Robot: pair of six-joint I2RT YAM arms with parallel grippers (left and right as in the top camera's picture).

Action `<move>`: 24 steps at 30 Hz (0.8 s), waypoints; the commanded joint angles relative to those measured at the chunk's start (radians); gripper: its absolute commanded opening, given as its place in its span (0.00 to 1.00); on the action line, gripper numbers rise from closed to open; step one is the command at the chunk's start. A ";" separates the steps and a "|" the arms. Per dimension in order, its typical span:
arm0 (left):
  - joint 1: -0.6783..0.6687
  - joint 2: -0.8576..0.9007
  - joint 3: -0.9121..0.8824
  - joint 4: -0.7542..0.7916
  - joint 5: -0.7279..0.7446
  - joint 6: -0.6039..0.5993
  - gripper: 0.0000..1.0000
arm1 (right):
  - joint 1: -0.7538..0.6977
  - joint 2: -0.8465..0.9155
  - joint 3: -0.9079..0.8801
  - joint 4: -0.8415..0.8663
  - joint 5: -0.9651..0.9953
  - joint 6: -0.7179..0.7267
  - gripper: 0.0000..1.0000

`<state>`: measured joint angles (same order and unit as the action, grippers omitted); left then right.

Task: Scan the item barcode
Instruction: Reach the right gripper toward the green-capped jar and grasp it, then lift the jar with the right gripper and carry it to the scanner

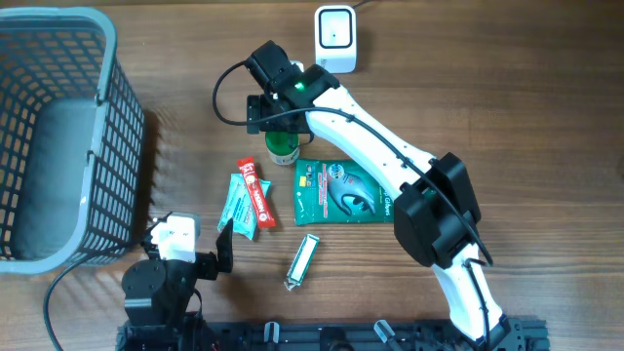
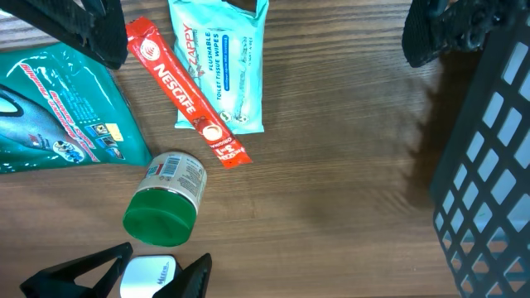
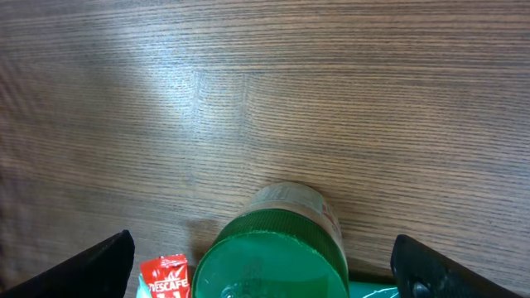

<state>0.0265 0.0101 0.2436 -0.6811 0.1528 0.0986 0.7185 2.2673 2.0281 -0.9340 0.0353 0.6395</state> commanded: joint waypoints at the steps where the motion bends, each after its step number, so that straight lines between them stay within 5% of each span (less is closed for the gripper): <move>1: 0.004 -0.003 -0.009 0.003 -0.009 -0.010 1.00 | 0.000 0.058 0.019 -0.001 -0.016 0.014 1.00; 8: 0.004 -0.003 -0.009 0.003 -0.009 -0.010 1.00 | 0.015 0.114 0.019 -0.017 -0.034 0.017 0.99; 15: 0.004 -0.003 -0.009 0.003 -0.009 -0.010 1.00 | 0.015 0.118 0.019 -0.043 -0.034 0.019 0.76; 24: 0.004 -0.003 -0.009 0.003 -0.009 -0.010 1.00 | 0.015 0.186 0.018 -0.047 -0.045 0.023 0.74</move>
<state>0.0265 0.0101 0.2436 -0.6811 0.1532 0.0986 0.7288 2.3810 2.0396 -0.9756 0.0048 0.6544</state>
